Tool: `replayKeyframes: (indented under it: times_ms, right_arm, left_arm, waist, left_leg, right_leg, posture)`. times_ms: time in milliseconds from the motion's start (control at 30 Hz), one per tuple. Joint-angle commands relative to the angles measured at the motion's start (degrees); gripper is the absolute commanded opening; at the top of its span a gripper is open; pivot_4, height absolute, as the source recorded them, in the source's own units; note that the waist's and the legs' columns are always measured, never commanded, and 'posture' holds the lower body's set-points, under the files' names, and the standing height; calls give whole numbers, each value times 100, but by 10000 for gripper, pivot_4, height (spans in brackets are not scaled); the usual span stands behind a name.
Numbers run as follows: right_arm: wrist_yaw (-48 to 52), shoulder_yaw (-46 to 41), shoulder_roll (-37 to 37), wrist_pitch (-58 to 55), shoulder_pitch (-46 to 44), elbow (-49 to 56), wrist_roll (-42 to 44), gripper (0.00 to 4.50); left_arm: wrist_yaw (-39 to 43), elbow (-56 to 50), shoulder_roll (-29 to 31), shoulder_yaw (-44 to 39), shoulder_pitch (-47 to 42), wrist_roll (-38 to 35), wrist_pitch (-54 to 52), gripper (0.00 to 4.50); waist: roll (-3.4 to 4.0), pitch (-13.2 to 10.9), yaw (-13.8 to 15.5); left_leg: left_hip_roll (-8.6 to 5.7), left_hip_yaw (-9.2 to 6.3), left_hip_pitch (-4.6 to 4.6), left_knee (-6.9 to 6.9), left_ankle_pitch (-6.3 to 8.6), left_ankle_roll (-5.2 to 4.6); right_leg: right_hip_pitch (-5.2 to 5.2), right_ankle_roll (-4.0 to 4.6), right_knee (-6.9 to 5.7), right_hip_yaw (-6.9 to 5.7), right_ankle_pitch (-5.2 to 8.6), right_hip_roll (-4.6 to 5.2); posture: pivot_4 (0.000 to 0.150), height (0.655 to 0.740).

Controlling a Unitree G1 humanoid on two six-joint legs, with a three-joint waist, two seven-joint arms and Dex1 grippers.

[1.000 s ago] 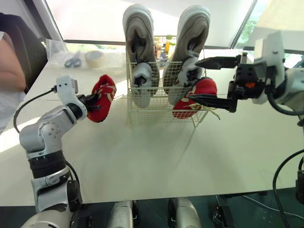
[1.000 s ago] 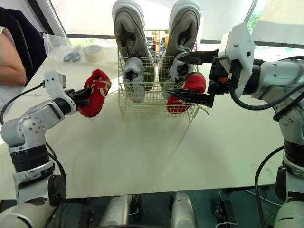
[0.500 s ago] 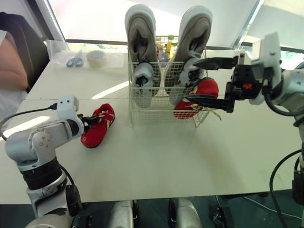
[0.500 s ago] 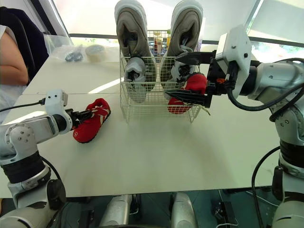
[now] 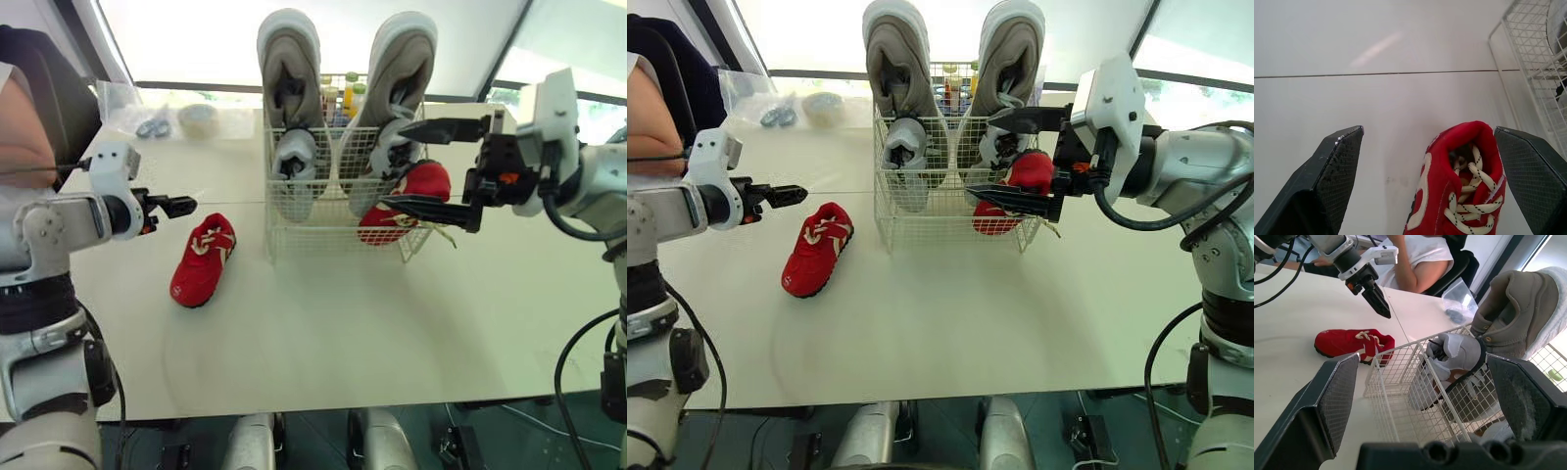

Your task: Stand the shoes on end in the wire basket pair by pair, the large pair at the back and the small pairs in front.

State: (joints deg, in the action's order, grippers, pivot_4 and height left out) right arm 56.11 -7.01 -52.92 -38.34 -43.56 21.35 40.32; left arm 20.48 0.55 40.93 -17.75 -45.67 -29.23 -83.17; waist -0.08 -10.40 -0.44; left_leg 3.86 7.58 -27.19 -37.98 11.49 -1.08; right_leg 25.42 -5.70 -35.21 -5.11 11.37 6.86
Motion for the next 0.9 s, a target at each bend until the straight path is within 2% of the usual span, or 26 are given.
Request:
replayKeyframes:
  times_ms: [33,233,267,333,500,567,700,767,900]
  right_arm:
    - [-32,-127,-42,97,-33,170,-32,45000]
    - [-135,-221,-90,-6,26,295,1,45000]
    - [-154,-239,-99,-26,45,323,15,45000]
    - [-199,-249,-101,-58,67,364,29,45000]
    - [-285,-298,-123,-144,103,451,82,45000]
    - [-310,-312,-149,-159,117,464,85,45000]
    - [-321,-339,-168,-177,142,474,94,45000]
    - [-326,-326,-156,-178,140,469,82,45000]
    - [-286,-239,-119,-127,76,374,30,45000]
  left_arm:
    - [408,358,143,430,49,108,547,43705]
    - [1103,1634,198,1298,111,574,1637,43705]
    - [1186,1898,198,1412,87,695,1860,41314]
    - [1345,2395,166,1592,8,888,2234,35081]
    - [1750,3230,74,1928,-226,1199,2865,11478]
    - [1902,3333,71,1928,-349,1209,2901,477]
    - [2049,2978,95,1589,-628,938,2637,477]
    - [2024,2107,-66,1015,-637,482,2887,477]
    - [1709,137,-768,-37,-360,-161,4088,477]
  waist:
    - [0,0,-3]
    - [0,0,-11]
    - [0,0,-11]
    - [0,0,-8]
    - [4,3,-7]
    - [5,3,-6]
    - [3,2,18]
    - [0,1,21]
    - [-6,-2,109]
  left_leg:
    - [0,0,-1,0,0,0]
    - [2,3,-4,1,-1,-1]
    - [2,3,-3,1,-1,-1]
    - [2,3,-3,1,0,-1]
    - [3,4,-4,1,1,-1]
    - [4,4,-3,1,1,0]
    - [3,3,-6,1,1,-1]
    - [3,3,-11,0,1,-2]
    - [3,3,-34,-4,-6,-18]
  right_leg:
    - [1,0,0,0,0,0]
    - [7,0,-1,0,0,0]
    - [7,1,0,0,0,0]
    - [7,1,0,0,0,1]
    - [10,3,1,0,0,4]
    - [10,3,1,0,0,4]
    - [11,4,1,0,1,7]
    - [15,4,2,0,0,7]
    - [31,3,5,2,-1,10]
  posture:
    - [1500,7400]
    - [1500,7400]
    - [1500,7400]
    - [1500,7400]
    - [1500,7400]
    - [1500,7400]
    - [1500,7400]
    - [1500,7400]
    - [1500,7400]
